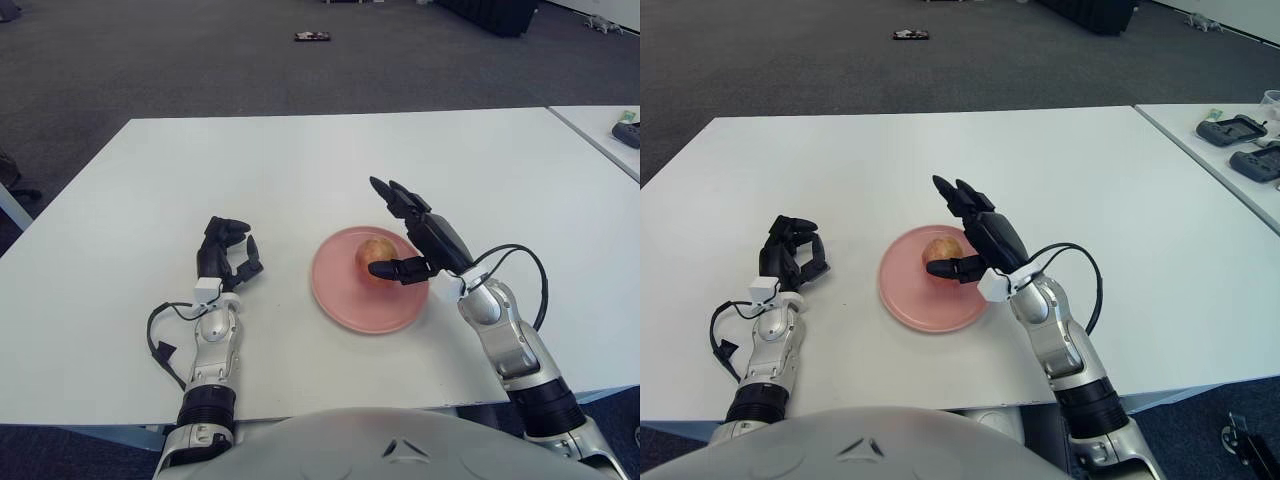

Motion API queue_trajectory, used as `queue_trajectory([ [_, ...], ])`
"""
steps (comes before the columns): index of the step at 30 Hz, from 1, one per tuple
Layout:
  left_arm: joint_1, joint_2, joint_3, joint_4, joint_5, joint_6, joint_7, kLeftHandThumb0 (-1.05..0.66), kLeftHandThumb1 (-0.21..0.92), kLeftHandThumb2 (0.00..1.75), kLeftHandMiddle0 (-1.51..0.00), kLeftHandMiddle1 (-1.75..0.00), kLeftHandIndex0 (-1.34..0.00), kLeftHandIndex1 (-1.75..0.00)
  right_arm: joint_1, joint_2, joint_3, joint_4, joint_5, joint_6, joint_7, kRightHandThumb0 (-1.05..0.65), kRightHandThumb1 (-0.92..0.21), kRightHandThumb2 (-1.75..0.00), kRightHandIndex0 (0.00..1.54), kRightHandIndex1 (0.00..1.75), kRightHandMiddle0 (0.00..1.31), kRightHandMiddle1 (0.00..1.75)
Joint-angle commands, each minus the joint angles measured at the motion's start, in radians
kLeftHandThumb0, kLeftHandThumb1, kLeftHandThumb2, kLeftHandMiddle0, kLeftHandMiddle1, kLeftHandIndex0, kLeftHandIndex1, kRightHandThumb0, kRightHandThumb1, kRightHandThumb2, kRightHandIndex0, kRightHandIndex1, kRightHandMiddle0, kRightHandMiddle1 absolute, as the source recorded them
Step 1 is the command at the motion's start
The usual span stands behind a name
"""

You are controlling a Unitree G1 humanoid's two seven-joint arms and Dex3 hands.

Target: Put the apple into the plate.

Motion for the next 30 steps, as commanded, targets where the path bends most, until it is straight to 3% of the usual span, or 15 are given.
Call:
queue_trajectory([
  [1,0.037,-0.005,0.000,0.040,-0.001,0.020,-0.001,-0.46,0.39,1.24,-0.88,-1.75,-0.55,-1.75,0.012,0.076,-0.037,0.014,0.102,0.008,-0.046,-0.94,-0.87,-0.59,0.00,0.00,0.00,0.00],
  [3,0.038,-0.004,0.000,0.040,0.004,0.022,0.003,-0.46,0.39,1.24,-0.87,-1.75,-0.55,-1.75,0.014,0.133,-0.062,0.026,0.172,-0.003,-0.078,-0.88,-0.90,-0.63,0.00,0.00,0.00,0.00],
  [4,0.038,-0.003,-0.001,0.041,0.006,0.022,0.005,-0.46,0.39,1.24,-0.87,-1.75,-0.55,-1.75,0.014,0.161,-0.075,0.033,0.208,-0.010,-0.094,-0.86,-0.90,-0.64,0.03,0.07,0.00,0.23],
  [5,0.038,-0.001,-0.001,0.043,0.012,0.020,0.008,-0.45,0.39,1.24,-0.86,-1.75,-0.55,-1.75,0.012,0.203,-0.107,0.058,0.274,-0.028,-0.117,-0.82,-0.88,-0.71,0.02,0.29,0.00,0.59],
  [6,0.039,0.000,-0.001,0.045,0.016,0.018,0.011,-0.45,0.39,1.24,-0.86,-1.75,-0.55,-1.75,0.011,0.229,-0.129,0.076,0.318,-0.040,-0.131,-0.77,-0.85,-0.81,0.03,0.61,0.00,0.96],
  [7,0.038,0.002,-0.001,0.049,0.021,0.014,0.014,-0.45,0.39,1.24,-0.85,-1.75,-0.55,-1.75,0.012,0.261,-0.158,0.104,0.369,-0.054,-0.149,-0.75,-0.84,-0.85,0.03,0.74,0.00,1.09],
  [9,0.036,0.004,-0.001,0.056,0.024,0.007,0.016,-0.45,0.40,1.23,-0.84,-1.75,-0.54,-1.75,0.012,0.319,-0.197,0.140,0.432,-0.068,-0.187,-0.68,-0.79,-0.98,0.18,1.11,0.11,1.48],
  [11,0.033,0.005,0.000,0.064,0.023,0.001,0.015,-0.45,0.41,1.22,-0.84,-1.75,-0.54,-1.75,0.007,0.368,-0.220,0.158,0.463,-0.072,-0.226,-0.54,-0.72,-0.95,0.32,1.26,0.23,1.61],
  [18,0.030,0.001,-0.001,0.069,0.012,-0.008,0.009,-0.45,0.42,1.21,-0.84,-1.75,-0.53,-1.75,-0.025,0.436,-0.250,0.211,0.450,-0.098,-0.361,-0.42,-0.56,-1.02,0.58,1.62,0.41,1.74],
  [25,0.028,-0.004,0.004,0.068,-0.011,-0.009,-0.004,-0.45,0.42,1.20,-0.82,-1.75,-0.53,-1.75,-0.039,0.365,-0.270,0.367,0.430,-0.157,-0.382,-0.43,-0.50,-1.09,0.68,1.73,0.46,1.75],
  [30,0.026,-0.002,0.005,0.071,-0.012,-0.009,-0.003,-0.44,0.42,1.20,-0.81,-1.75,-0.53,-1.75,-0.033,0.326,-0.277,0.397,0.432,-0.148,-0.348,-0.43,-0.48,-1.12,0.77,1.74,0.48,1.75],
])
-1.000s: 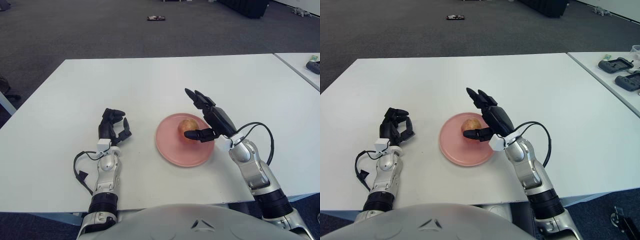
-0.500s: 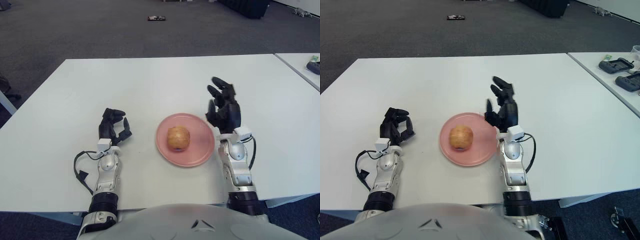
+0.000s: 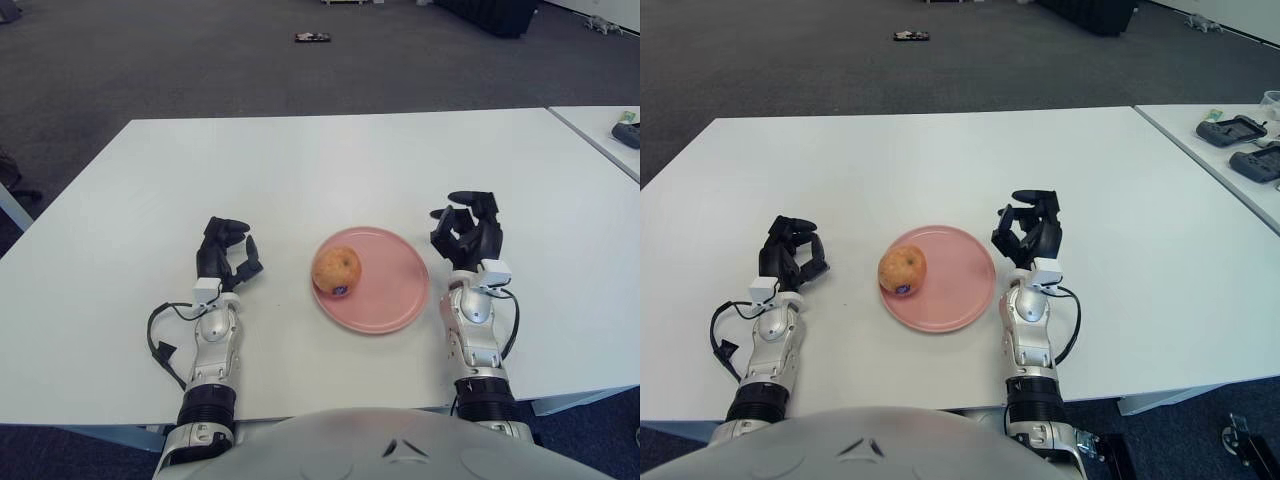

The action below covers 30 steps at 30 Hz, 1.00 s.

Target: Put the apple into the plate.

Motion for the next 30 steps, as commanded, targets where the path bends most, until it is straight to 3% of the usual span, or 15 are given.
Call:
queue_trajectory([
  [1,0.034,-0.003,0.002,0.050,0.000,0.002,-0.004,-0.44,0.42,1.20,-0.80,-1.75,-0.53,-1.75,-0.013,-0.012,-0.015,0.015,0.002,-0.005,0.025,-0.43,-0.48,-1.13,0.78,1.75,0.49,1.75],
  [18,0.025,-0.007,0.002,0.056,-0.021,0.006,-0.020,-0.44,0.43,1.19,-0.82,-1.75,-0.52,-1.75,0.056,-0.059,-0.037,0.022,-0.062,0.037,0.051,-0.43,-0.48,-1.12,0.79,1.75,0.48,1.75],
  [30,0.020,-0.005,0.006,0.066,-0.036,-0.009,-0.037,-0.45,0.41,1.21,-0.81,-1.75,-0.53,-1.75,0.084,-0.098,-0.015,0.045,-0.128,-0.007,0.074,-0.43,-0.47,-1.13,0.85,1.75,0.49,1.75],
])
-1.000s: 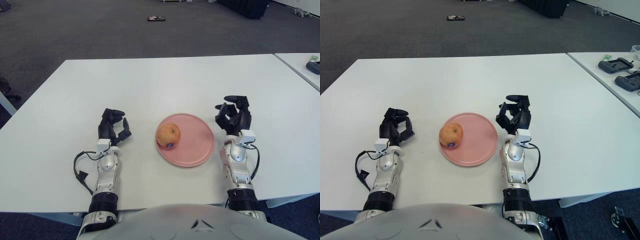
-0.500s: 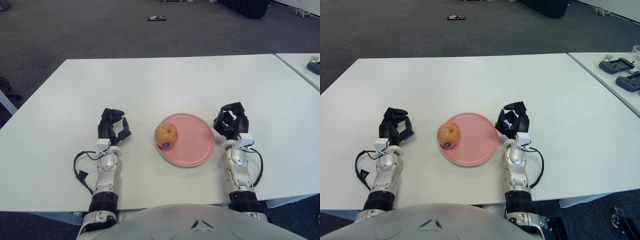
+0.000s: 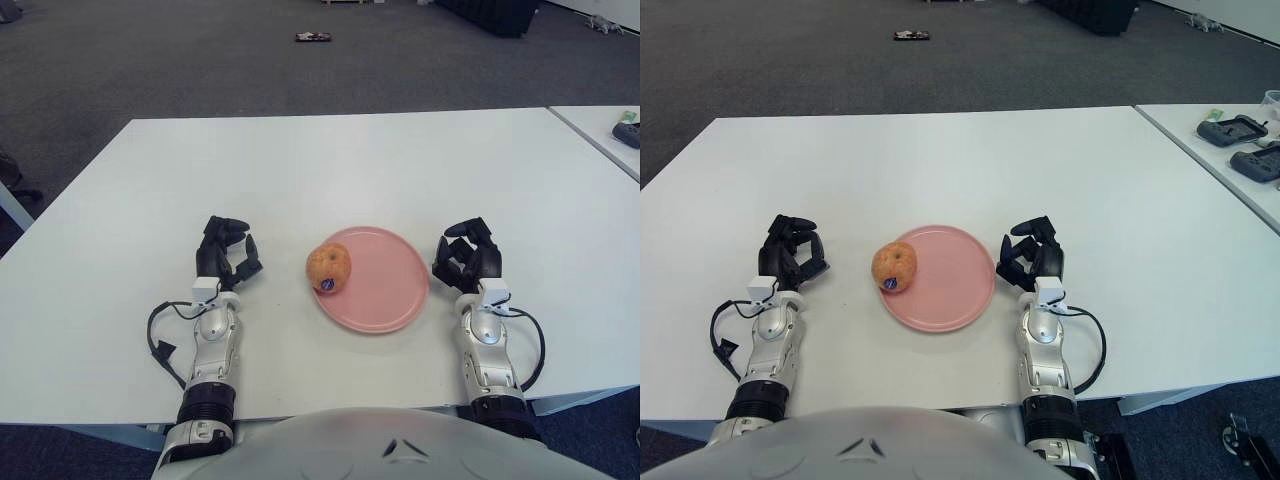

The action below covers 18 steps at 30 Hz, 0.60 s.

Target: Put the apple into the plate.

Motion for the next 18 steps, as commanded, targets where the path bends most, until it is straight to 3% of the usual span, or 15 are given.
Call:
queue_trajectory([
  [1,0.034,-0.005,0.005,0.049,-0.014,0.000,-0.015,-0.45,0.41,1.21,-0.81,-1.75,-0.53,-1.75,0.004,-0.012,0.015,0.006,-0.019,-0.007,0.015,-0.43,-0.47,-1.13,0.86,1.75,0.49,1.75],
  [18,0.036,-0.007,0.011,0.037,-0.020,0.020,-0.032,-0.44,0.42,1.20,-0.84,-1.75,-0.53,-1.75,0.037,-0.040,0.027,-0.003,-0.041,-0.011,0.040,-0.43,-0.48,-1.12,0.88,1.75,0.48,1.75],
])
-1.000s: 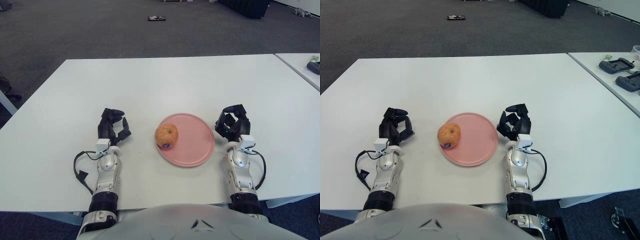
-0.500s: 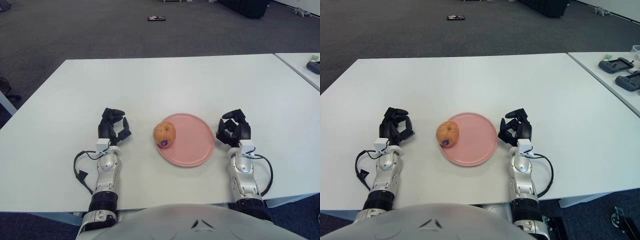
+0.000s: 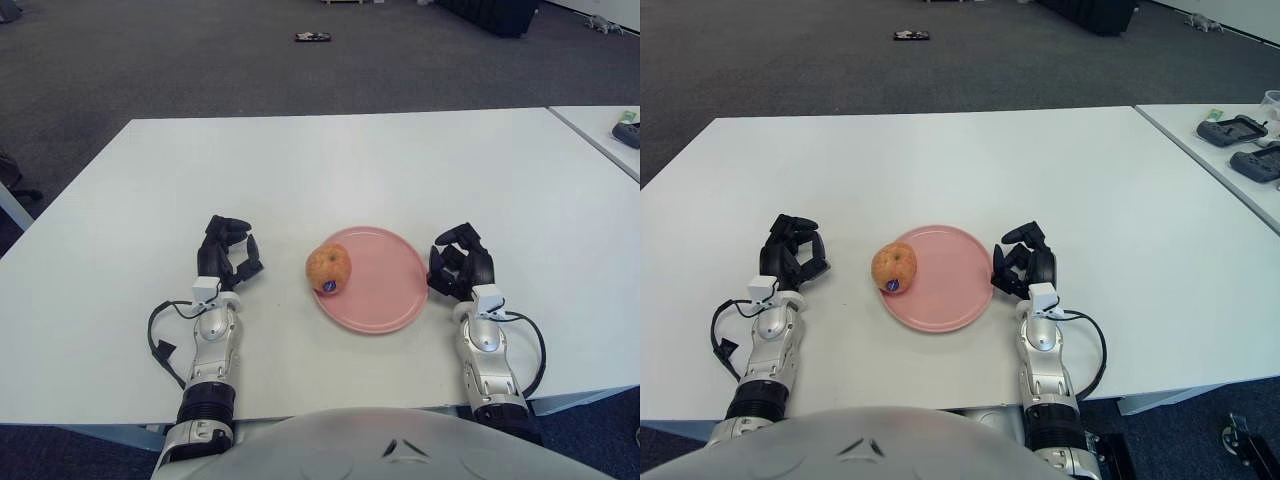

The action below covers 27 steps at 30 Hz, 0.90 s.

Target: Put the apple into the plate.

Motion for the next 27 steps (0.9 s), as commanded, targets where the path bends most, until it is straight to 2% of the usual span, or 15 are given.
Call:
queue_trajectory([
  [1,0.038,-0.006,0.005,0.038,-0.016,0.019,-0.011,-0.44,0.42,1.20,-0.84,-1.75,-0.53,-1.75,0.007,-0.024,0.005,-0.006,-0.023,-0.010,0.011,-0.43,-0.48,-1.13,0.88,1.75,0.48,1.75],
  [5,0.039,-0.005,0.004,0.033,-0.023,0.021,-0.026,-0.44,0.42,1.20,-0.85,-1.75,-0.53,-1.75,0.021,-0.104,0.006,-0.026,-0.060,0.003,0.056,-0.43,-0.47,-1.14,0.85,1.75,0.49,1.75],
  [7,0.039,-0.006,0.005,0.032,-0.033,0.017,-0.038,-0.44,0.42,1.20,-0.85,-1.75,-0.52,-1.75,0.026,-0.176,0.008,-0.026,-0.092,-0.009,0.102,-0.43,-0.46,-1.14,0.85,1.75,0.49,1.75],
  [9,0.039,-0.007,0.005,0.031,-0.038,0.015,-0.046,-0.44,0.42,1.20,-0.85,-1.75,-0.52,-1.75,0.028,-0.216,0.018,-0.029,-0.124,-0.007,0.127,-0.43,-0.46,-1.14,0.85,1.75,0.49,1.75],
  [14,0.039,-0.007,0.004,0.028,-0.039,0.014,-0.053,-0.44,0.42,1.20,-0.85,-1.75,-0.53,-1.75,0.025,-0.246,0.034,-0.038,-0.149,0.031,0.150,-0.43,-0.46,-1.14,0.85,1.75,0.49,1.75],
  [27,0.041,0.006,-0.001,0.020,-0.015,0.031,-0.046,-0.45,0.40,1.22,-0.88,-1.75,-0.54,-1.75,0.025,-0.228,0.029,-0.057,-0.131,0.098,0.133,-0.42,-0.49,-1.11,0.84,1.75,0.47,1.75],
])
